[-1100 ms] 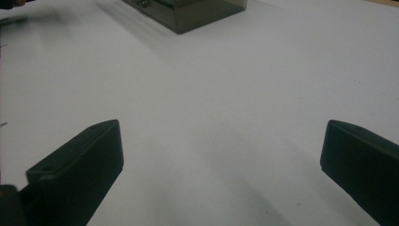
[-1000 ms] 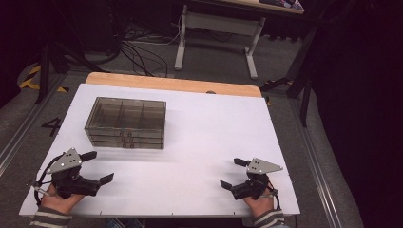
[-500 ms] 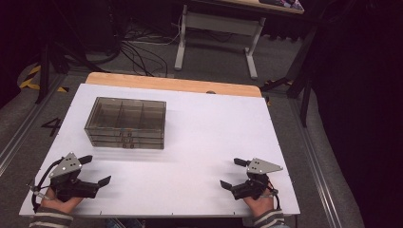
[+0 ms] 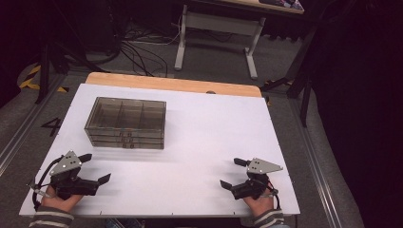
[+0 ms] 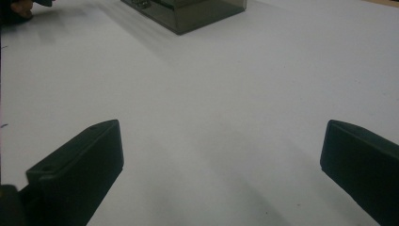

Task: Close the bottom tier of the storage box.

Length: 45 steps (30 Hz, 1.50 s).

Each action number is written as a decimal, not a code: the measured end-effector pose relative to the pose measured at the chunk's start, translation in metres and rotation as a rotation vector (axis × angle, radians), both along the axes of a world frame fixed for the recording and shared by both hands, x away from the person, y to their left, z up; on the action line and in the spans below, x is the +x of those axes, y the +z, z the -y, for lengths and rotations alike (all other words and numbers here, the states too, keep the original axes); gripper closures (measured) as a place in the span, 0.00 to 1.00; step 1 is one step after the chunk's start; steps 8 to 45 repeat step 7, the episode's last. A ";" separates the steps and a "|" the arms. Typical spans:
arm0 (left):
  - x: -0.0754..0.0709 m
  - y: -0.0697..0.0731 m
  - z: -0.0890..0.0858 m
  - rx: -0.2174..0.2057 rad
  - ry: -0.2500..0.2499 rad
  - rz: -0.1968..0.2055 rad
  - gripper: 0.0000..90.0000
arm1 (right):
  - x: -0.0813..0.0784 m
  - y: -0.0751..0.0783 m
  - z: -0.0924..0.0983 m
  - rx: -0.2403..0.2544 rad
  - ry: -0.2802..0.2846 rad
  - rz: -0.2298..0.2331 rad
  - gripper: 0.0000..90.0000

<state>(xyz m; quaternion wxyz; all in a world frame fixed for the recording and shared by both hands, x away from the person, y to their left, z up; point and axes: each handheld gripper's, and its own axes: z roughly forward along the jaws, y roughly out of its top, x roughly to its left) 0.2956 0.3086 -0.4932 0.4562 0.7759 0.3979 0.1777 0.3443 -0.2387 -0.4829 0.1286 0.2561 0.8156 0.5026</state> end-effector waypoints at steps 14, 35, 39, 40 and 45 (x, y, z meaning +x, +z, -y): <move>-0.001 0.001 -0.001 -0.011 0.014 -0.011 0.00 | 0.000 0.000 0.000 0.001 -0.001 0.001 0.01; -0.001 0.001 -0.001 -0.011 0.014 -0.011 0.00 | 0.000 0.000 0.000 0.001 -0.001 0.001 0.01; -0.001 0.001 -0.001 -0.011 0.014 -0.011 0.00 | 0.000 0.000 0.000 0.001 -0.001 0.001 0.01; -0.001 0.001 -0.001 -0.011 0.014 -0.011 0.00 | 0.000 0.000 0.000 0.001 -0.001 0.001 0.01; -0.001 0.001 -0.001 -0.011 0.014 -0.011 0.00 | 0.000 0.000 0.000 0.001 -0.001 0.001 0.01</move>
